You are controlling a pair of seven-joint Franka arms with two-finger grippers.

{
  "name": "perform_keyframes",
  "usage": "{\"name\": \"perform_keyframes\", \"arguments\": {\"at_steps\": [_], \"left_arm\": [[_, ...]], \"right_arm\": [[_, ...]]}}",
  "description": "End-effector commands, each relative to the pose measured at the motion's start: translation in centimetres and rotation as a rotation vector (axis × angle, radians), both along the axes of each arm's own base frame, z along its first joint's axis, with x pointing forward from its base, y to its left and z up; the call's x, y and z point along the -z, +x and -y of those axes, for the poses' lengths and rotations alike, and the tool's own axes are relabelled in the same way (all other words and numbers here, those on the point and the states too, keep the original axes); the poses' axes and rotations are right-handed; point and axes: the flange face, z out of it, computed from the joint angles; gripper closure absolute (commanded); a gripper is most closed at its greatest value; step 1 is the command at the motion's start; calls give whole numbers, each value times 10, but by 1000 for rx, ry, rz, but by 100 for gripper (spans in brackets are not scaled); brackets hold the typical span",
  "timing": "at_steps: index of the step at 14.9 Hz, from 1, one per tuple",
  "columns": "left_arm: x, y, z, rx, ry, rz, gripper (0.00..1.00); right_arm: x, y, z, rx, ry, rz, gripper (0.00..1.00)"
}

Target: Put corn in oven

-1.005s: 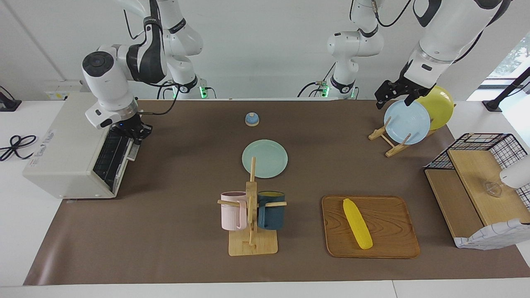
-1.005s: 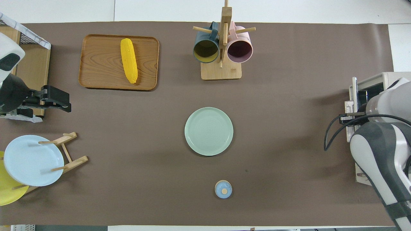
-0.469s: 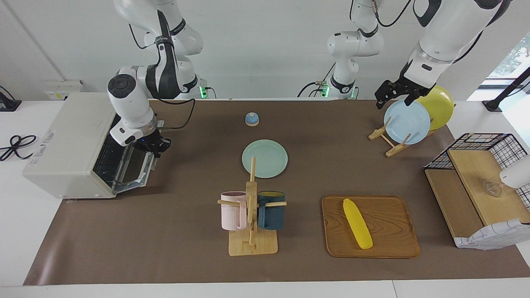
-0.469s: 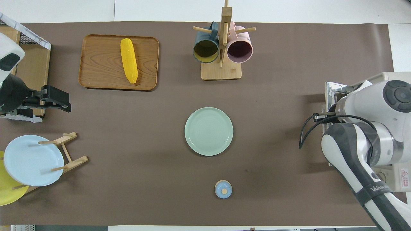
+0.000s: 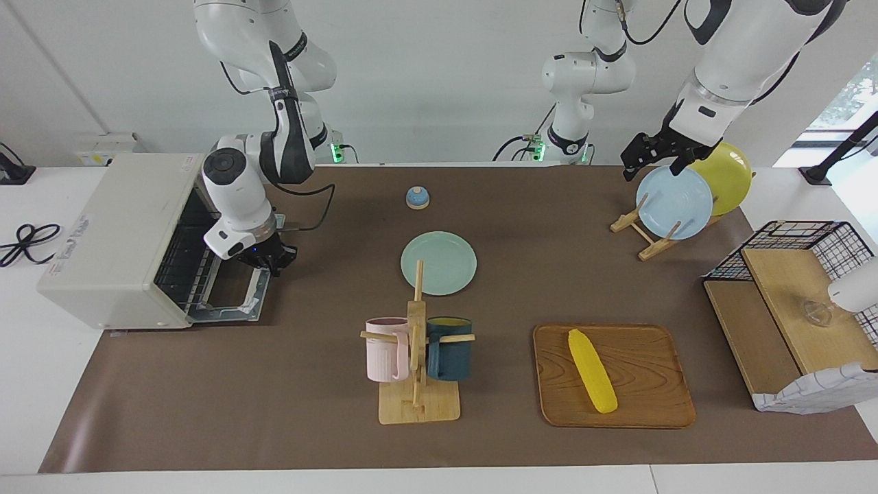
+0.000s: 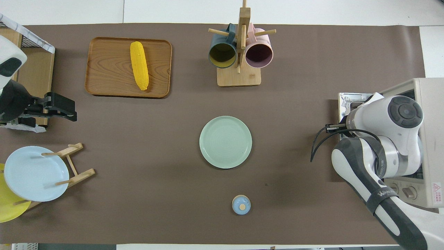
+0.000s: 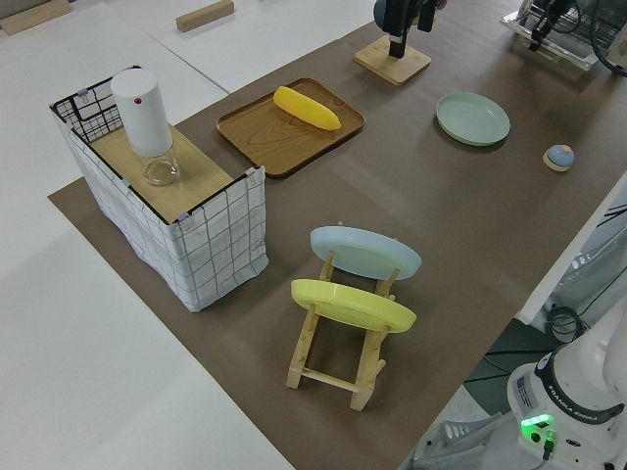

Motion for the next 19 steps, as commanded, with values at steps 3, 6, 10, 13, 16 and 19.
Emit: {"name": "perform_keyframes", "arguments": {"at_steps": [3,6,10,13,16,19], "left_arm": [[-1,-8,-4,-3,-8,9,0],[-1,-8,-4,-3,-8,9,0],[-1,-8,-4,-3,-8,9,0],[-1,-8,-4,-3,-8,9,0],[-1,-8,-4,-3,-8,9,0],[-1,-8,-4,-3,-8,9,0]], "right_arm": [[7,9,16,39,-22,28,100],[7,8,-10,56,-12,31,100],[-1,12,-41,80,11,48,100],[-6,17,-42,81,12,48,100],[-16,21,-44,80,8,35,100],[-18,21,-46,85,9,32,76]]}}
